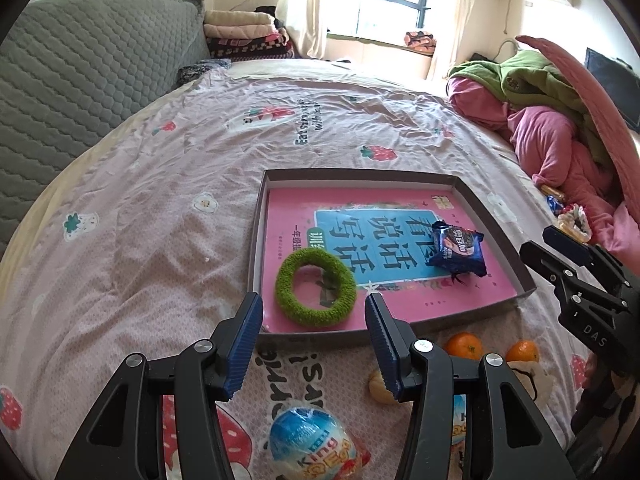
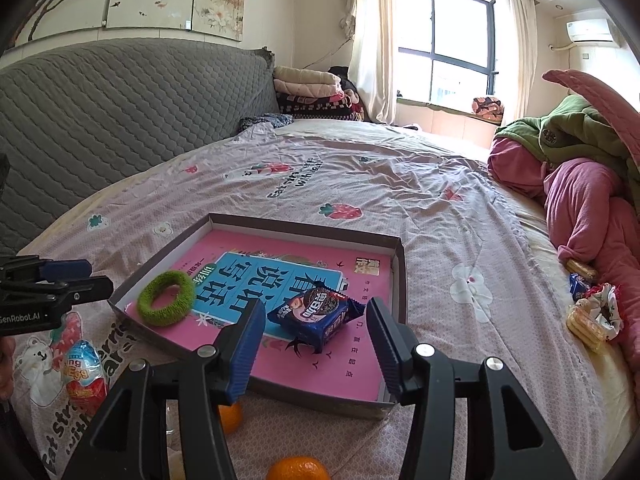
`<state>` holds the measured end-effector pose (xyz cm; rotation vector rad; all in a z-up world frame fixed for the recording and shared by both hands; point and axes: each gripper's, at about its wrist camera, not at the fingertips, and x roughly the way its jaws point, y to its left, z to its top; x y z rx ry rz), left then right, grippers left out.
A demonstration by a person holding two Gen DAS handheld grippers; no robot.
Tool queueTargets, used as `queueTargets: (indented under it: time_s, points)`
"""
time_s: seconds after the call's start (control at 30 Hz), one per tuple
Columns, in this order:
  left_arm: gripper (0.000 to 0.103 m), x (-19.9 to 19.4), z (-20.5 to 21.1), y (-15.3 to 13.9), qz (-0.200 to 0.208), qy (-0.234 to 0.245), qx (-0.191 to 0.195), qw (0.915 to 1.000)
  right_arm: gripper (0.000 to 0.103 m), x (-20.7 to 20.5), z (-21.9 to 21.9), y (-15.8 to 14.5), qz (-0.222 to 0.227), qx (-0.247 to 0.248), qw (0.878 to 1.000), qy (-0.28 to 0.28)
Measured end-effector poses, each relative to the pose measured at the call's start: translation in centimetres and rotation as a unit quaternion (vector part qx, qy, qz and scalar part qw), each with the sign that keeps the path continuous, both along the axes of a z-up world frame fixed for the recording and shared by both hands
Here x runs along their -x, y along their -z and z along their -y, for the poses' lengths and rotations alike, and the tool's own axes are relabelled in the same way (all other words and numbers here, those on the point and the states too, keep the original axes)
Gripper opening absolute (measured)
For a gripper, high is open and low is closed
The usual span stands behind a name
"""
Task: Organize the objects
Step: 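Open the left tool to drop the green ring into the tray, then withdraw both tools from the tray toward the remaining items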
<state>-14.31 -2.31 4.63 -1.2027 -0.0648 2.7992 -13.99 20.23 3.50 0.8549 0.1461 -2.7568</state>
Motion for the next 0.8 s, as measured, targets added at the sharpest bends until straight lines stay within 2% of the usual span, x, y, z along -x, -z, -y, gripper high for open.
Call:
queueTargets:
  time_s: [0.37, 0.53, 0.8]
  points:
    - [0.055, -1.9, -0.8, -0.1, -0.003, 0.0, -0.012, 0.9999, 0.053, -0.8, 0.1, -0.5, -0.009, -0.005, 1.0, -0.004]
    - [0.055, -2.9, -0.8, 0.0, -0.001, -0.012, -0.018, 0.9998, 0.058, -1.2, 0.1, -0.8, -0.007, 0.001, 1.0, -0.009]
    - [0.055, -4.7, -1.6, -0.6, -0.005, -0.014, -0.018, 0.9997, 0.058, -2.6, -0.3, -1.7, -0.014, 0.01, 1.0, -0.018]
